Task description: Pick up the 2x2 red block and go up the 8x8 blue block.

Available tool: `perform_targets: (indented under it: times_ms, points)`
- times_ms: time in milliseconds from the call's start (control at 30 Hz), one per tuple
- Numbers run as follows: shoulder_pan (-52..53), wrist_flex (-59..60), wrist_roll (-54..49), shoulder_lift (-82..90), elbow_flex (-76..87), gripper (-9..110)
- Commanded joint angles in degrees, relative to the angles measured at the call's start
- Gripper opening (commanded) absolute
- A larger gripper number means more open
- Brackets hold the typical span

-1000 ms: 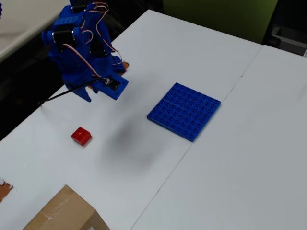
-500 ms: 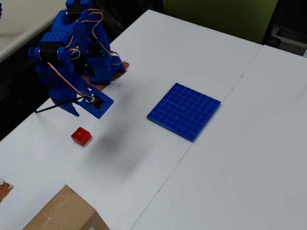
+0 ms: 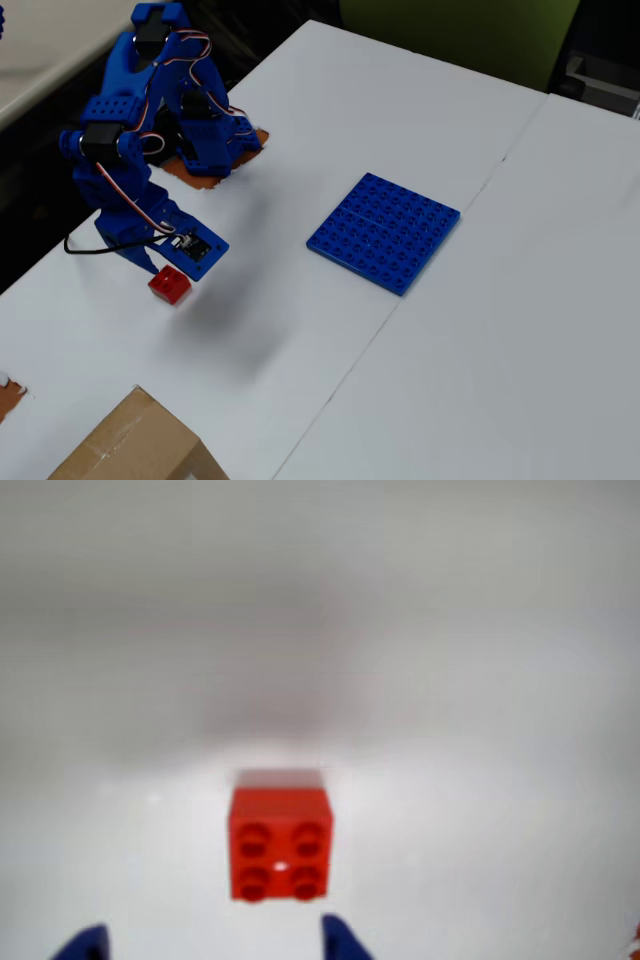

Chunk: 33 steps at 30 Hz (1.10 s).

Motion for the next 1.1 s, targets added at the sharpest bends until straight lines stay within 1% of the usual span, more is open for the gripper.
perform_targets:
  times_ms: [0, 300, 600, 800, 900, 1067]
  points:
    - [0.5, -1.9, 0.0, -0.7, 0.1, 28]
    - [1.8, -8.3, -1.1, -3.6, 2.4, 31]
    - [2.7, -14.3, -2.2, -4.3, 6.5, 31]
    - [3.0, -14.8, -2.4, -5.0, 6.8, 29]
    - [3.0, -15.2, -2.5, -5.0, 7.5, 26]
    - [2.9, -15.2, -2.6, -4.9, 7.6, 25]
